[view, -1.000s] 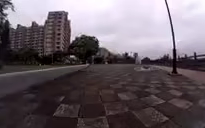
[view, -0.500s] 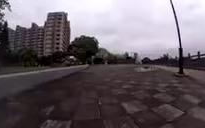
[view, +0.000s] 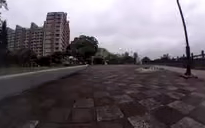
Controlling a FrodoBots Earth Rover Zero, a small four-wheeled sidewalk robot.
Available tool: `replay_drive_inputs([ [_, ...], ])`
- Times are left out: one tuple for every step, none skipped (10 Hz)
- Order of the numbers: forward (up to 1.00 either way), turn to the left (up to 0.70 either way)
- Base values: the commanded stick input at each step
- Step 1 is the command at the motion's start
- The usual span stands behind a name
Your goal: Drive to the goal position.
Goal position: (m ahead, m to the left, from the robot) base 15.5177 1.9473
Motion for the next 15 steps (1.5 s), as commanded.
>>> replay_drive_inputs([
  [1.0,0.0],
  [1.0,0.0],
  [1.0,0.0],
  [1.0,0.0],
  [1.0,0.28],
  [1.0,0.4],
  [1.0,0.4],
  [1.0,0.4],
  [1.0,0.0],
  [1.0,0.0],
  [1.0,0.0],
  [1.0,0.0],
  [1.0,0.0],
  [1.0,0.0],
  [1.0,0.0],
])
